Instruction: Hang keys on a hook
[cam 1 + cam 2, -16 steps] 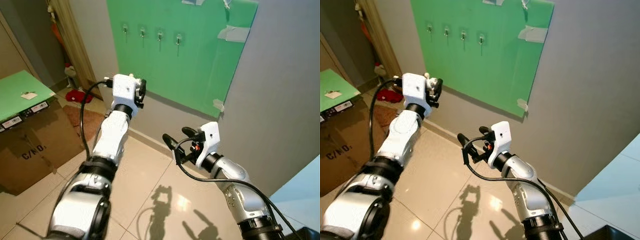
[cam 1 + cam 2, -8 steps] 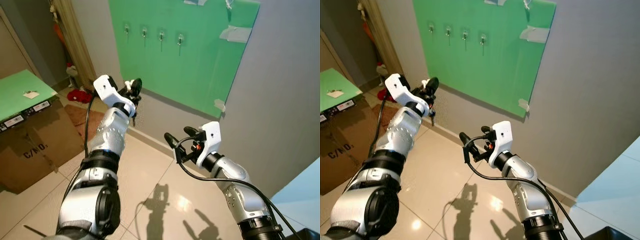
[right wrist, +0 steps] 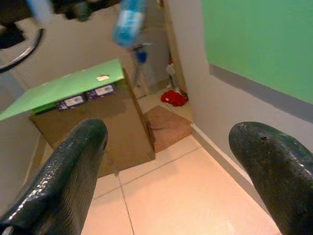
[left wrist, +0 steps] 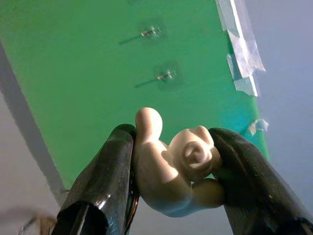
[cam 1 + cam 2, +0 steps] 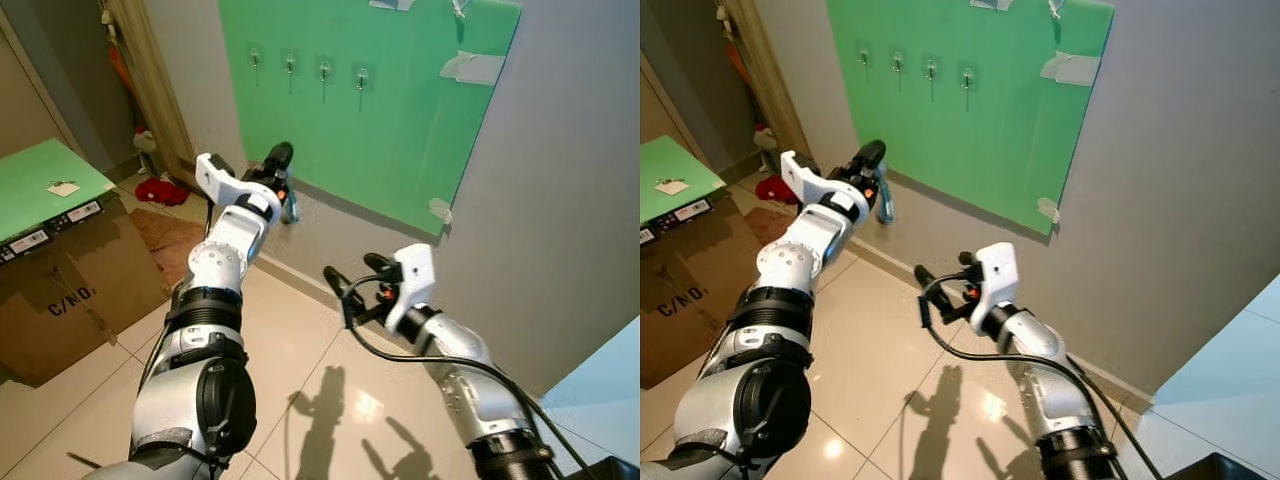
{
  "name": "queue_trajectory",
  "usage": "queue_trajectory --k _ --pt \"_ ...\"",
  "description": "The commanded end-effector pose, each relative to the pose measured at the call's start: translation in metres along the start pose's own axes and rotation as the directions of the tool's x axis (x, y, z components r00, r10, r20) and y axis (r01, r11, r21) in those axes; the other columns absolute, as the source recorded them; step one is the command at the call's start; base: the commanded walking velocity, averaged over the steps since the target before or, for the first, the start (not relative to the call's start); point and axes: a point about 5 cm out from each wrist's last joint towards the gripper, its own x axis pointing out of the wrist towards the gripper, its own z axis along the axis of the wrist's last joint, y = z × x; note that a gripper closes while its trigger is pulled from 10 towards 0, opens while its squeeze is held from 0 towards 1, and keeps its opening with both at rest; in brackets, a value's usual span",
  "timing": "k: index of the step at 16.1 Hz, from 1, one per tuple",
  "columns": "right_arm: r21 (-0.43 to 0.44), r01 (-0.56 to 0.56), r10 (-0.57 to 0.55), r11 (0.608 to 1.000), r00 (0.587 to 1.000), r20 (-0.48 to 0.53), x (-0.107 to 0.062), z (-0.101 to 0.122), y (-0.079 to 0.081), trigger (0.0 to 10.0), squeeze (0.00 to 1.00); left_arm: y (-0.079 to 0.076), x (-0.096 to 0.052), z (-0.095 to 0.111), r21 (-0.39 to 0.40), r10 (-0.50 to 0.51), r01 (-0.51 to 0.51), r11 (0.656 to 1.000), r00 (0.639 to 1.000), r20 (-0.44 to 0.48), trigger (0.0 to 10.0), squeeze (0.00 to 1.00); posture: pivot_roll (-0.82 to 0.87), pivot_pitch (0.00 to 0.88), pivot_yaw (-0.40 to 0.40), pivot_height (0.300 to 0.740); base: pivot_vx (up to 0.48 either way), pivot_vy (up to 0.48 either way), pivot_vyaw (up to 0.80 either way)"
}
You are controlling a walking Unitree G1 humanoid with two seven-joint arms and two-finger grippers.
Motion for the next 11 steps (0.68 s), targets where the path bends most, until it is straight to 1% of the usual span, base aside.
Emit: queue_trajectory --k 1,3,4,5,9,11 --pt "-0.02 -0.024 0.025 1.0 0.999 0.041 0.009 0.012 0.005 10.0 0.0 -0.011 0.004 0.001 0.074 -0.024 0.025 0.997 1.0 -0.004 0.0 0.0 -0.11 0.0 0.075 0.74 0.0 0.0 0.0" --pt "-0.013 -0.024 0.025 1.0 0.998 0.058 0.011 0.017 0.006 10.0 0.0 -0.009 0.003 0.001 0.084 -0.018 0.018 0.996 1.0 -0.003 0.0 0.0 -0.11 0.0 0.076 0.74 0.0 0.0 0.0" --pt "-0.002 -0.028 0.028 1.0 0.997 0.071 0.014 0.022 0.007 10.0 0.0 -0.008 0.004 0.0 0.124 -0.009 0.009 0.992 1.0 -0.003 0.0 0.0 -0.11 0.0 0.078 0.74 0.0 0.0 0.0" --pt "0.004 -0.029 0.029 1.0 0.997 0.076 0.015 0.023 0.008 10.0 0.0 -0.007 0.004 -0.001 0.132 -0.006 0.006 0.991 1.0 -0.004 0.0 0.0 -0.11 0.0 0.078 0.74 0.0 0.0 0.0" --pt "0.031 -0.07 0.067 0.997 0.994 0.091 0.026 0.031 0.02 10.0 0.0 -0.002 0.007 -0.007 0.178 0.035 -0.031 0.984 0.999 -0.02 0.0 0.0 -0.12 0.0 0.081 0.74 0.0 0.0 0.0" --pt "0.076 -0.081 0.073 0.994 0.992 0.106 0.031 0.038 0.024 10.0 0.0 0.007 0.006 -0.015 0.203 0.077 -0.068 0.977 0.996 -0.035 0.0 0.0 -0.12 0.0 0.077 0.74 0.0 0.0 0.0"
